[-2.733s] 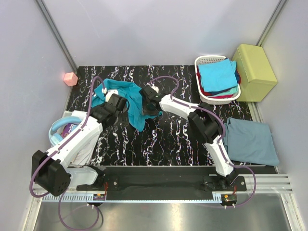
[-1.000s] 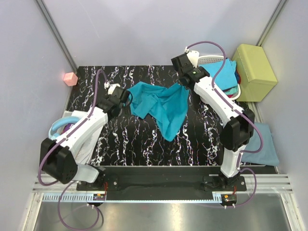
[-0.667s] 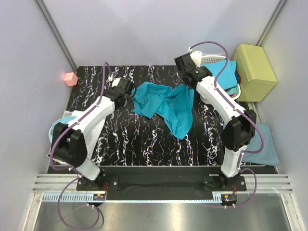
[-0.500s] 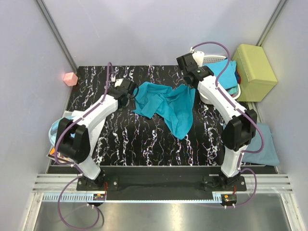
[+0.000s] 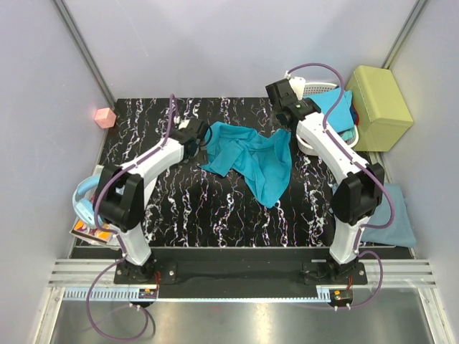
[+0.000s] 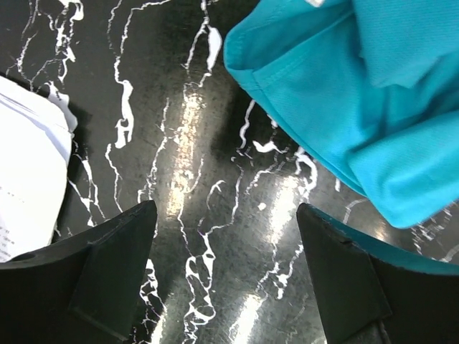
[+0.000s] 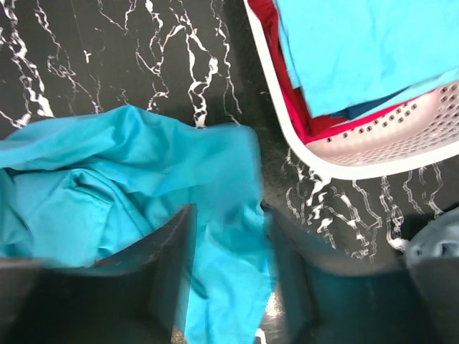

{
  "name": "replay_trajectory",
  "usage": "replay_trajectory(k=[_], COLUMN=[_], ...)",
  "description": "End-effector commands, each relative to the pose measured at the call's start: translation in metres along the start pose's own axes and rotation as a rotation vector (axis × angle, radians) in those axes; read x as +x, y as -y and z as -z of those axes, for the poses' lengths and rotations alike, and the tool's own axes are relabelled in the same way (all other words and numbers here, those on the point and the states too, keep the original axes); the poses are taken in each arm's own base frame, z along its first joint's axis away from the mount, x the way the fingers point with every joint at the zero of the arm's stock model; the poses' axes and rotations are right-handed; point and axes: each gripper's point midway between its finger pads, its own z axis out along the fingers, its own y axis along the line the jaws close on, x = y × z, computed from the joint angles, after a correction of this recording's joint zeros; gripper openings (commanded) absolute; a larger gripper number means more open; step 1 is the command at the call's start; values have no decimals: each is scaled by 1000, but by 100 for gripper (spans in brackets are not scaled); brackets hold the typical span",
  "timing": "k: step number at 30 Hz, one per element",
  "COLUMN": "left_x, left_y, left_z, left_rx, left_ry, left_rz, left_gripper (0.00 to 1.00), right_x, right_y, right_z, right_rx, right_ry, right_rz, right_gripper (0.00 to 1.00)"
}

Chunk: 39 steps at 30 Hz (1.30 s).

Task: Fold and stack the t-shirts
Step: Flatten out the tshirt

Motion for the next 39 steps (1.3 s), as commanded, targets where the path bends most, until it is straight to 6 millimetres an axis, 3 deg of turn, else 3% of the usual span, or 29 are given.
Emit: replay_trajectory(k=[1,3,6,7,9,14,16,18,22,27,34,39], left_x=[-20,-15,-3,0,12,28,30,30,32,40,50,55], left_y=[11,12,13,13,13,10,9,7,4,-1,-5,-5], left_z=[40,55,69,72,75,79,81,84,88,86,81,77], left_rx=[118,147,175,177,181,191,194,196,204,197,193,185], left_ry=[104,131,145,150,148,141,142,149,156,144,125,109], left_rz=[46,36,16,10,-6,-19,-18,-16,-14,-21,-27,-35], left_gripper=[84,85,85,85,85,84,84,84,84,84,84,84], right_x=[-21,-27,-6,14,35,123,149,163,191,205,253,274], right_y=[10,16,7,1,-12,-43,-47,-50,-38,-21,5,6], right_z=[37,55,74,75,89,100,100,103,98,99,96,88], right_rx=[-51,-71,-153,-168,-224,-291,-290,-296,-256,-218,-159,-159], right_ry=[73,98,51,12,-18,-135,-179,-198,-256,-283,-389,-421], right_rz=[-45,-63,-66,-42,-30,72,81,82,88,57,50,53], right_gripper=[67,72,72,72,69,58,52,47,43,42,42,42])
